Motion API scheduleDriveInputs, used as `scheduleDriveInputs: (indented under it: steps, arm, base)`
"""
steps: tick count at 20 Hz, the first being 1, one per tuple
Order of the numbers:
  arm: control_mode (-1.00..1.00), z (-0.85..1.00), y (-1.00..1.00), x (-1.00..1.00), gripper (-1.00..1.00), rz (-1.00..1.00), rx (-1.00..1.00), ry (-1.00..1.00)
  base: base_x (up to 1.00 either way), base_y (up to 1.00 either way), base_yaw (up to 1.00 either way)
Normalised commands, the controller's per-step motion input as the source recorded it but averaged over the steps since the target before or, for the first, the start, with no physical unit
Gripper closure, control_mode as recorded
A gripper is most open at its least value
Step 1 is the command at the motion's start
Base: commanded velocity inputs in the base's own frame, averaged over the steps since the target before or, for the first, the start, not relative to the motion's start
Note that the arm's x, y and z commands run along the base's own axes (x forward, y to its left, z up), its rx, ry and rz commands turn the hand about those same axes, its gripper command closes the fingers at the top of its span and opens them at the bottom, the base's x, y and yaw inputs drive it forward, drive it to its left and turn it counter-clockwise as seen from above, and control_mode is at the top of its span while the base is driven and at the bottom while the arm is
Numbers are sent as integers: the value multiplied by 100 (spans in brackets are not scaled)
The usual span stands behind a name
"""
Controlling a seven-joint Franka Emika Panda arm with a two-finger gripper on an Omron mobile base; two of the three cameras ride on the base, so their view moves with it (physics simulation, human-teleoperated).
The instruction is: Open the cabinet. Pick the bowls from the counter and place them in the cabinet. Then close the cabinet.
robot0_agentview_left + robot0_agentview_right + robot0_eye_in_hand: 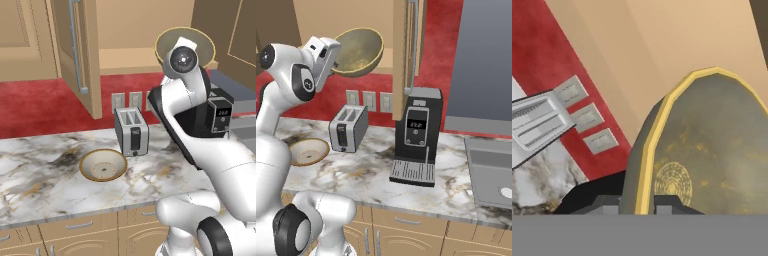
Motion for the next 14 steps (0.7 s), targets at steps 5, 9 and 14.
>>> scheduleDriveInputs:
  steps: [5,9,14]
  arm:
    - [-100,12,-7,15,100,0,0,0]
    - [-100,7,-12,15,100,0,0,0]
    - [-100,3,-13,20,100,0,0,0]
  base:
    - [0,0,0]
    - [0,0,0]
    - [0,0,0]
